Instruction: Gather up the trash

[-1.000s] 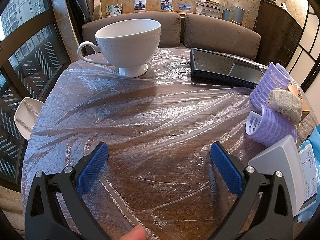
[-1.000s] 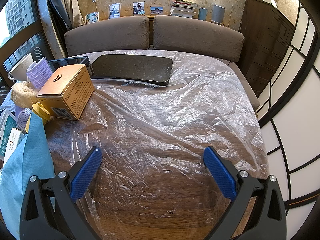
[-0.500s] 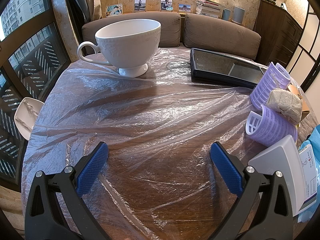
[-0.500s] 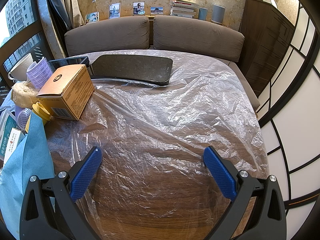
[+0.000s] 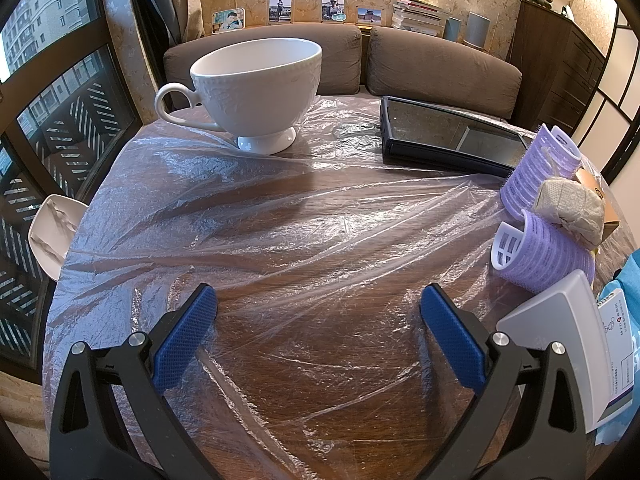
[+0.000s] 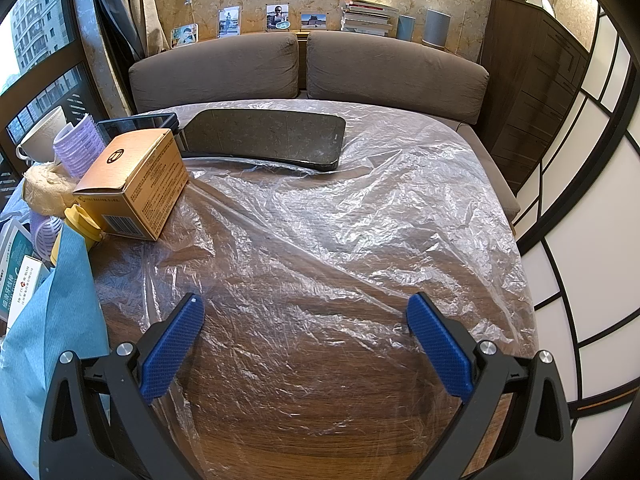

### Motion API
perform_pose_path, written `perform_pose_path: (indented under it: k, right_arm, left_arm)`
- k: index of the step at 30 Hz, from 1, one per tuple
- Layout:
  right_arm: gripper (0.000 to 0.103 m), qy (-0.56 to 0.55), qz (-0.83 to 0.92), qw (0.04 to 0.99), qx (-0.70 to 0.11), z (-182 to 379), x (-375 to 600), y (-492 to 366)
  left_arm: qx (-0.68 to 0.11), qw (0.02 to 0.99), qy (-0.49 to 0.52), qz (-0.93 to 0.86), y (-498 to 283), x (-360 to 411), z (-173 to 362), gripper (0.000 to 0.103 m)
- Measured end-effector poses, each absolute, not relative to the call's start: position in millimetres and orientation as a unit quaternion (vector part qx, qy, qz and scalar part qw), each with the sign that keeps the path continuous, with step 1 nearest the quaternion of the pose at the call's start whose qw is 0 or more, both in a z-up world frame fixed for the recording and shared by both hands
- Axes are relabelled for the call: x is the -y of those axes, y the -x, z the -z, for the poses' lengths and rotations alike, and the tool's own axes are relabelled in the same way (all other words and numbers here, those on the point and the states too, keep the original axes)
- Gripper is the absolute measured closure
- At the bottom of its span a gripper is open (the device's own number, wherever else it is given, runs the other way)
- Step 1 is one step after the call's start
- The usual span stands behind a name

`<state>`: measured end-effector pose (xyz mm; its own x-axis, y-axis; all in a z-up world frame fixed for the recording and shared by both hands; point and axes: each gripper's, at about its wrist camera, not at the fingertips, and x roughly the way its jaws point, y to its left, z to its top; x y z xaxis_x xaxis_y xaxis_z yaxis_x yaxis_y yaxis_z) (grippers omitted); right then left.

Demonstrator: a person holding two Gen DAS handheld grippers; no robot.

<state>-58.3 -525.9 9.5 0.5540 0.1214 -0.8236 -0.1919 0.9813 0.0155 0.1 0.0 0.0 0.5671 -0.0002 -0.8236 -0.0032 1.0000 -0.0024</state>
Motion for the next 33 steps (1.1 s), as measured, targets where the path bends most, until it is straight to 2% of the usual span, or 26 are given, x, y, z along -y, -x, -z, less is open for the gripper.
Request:
perform_pose_path:
  k: [33]
  right_arm:
    - [0.004, 0.038, -0.086, 0.881, -0.464, -4, 530, 51]
  left_arm:
    - [-0.465, 0.885, 0.002, -0.001, 0, 0, 0, 0.001]
